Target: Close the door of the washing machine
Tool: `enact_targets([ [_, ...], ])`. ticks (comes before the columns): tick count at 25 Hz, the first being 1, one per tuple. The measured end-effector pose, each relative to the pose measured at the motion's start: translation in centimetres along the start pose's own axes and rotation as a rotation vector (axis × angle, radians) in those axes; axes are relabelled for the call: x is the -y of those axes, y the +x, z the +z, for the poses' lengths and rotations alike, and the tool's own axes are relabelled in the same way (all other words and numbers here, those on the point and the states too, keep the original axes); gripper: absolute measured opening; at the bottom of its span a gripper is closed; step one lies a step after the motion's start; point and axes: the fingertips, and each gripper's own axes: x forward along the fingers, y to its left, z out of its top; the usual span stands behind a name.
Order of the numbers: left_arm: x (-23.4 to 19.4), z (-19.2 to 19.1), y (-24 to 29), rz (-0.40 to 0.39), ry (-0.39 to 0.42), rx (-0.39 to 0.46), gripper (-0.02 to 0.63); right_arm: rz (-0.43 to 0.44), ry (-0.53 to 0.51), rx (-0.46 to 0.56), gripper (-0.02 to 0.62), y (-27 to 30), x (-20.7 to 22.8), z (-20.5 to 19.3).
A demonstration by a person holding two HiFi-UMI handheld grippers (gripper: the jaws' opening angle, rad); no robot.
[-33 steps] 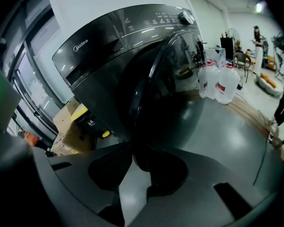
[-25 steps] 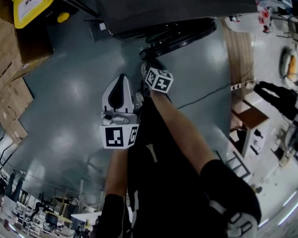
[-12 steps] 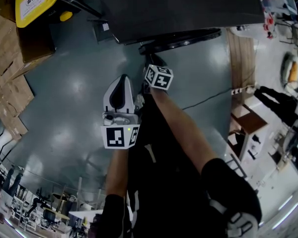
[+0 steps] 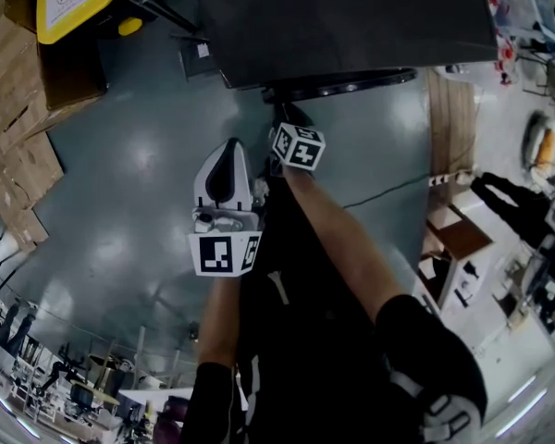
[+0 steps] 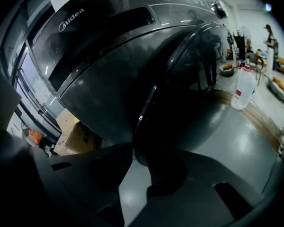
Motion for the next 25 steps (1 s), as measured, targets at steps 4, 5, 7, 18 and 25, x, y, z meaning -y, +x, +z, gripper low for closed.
enact_targets([
  [4,0.0,0.9,-0.3,0.003,0.002,0.009,0.003,-0.010,-0.071,-0.027,0.086,-1.2,-0.2,0.1],
  [5,0.1,1.4,-0.5,0.005,-0.001,0.015,0.003,-0.005,-0.084,-0.029,0.086,-2.0,-0.3,0.3],
  [7,0.2,2.7,-0.9,0.011,-0.022,0.025,0.003,0.014,-0.125,-0.029,0.086,-4.2,-0.9,1.0],
  [18,5.1,13.8,-0.8,-0.070,-0.029,0.030,0.003,0.139,-0.331,0.224,0.031,-23.5,-5.5,16.6],
  [25,9.6,18.9,-0.8,-0.189,0.057,0.037,0.003,0.164,-0.360,0.444,0.022,-34.7,-8.0,24.9],
])
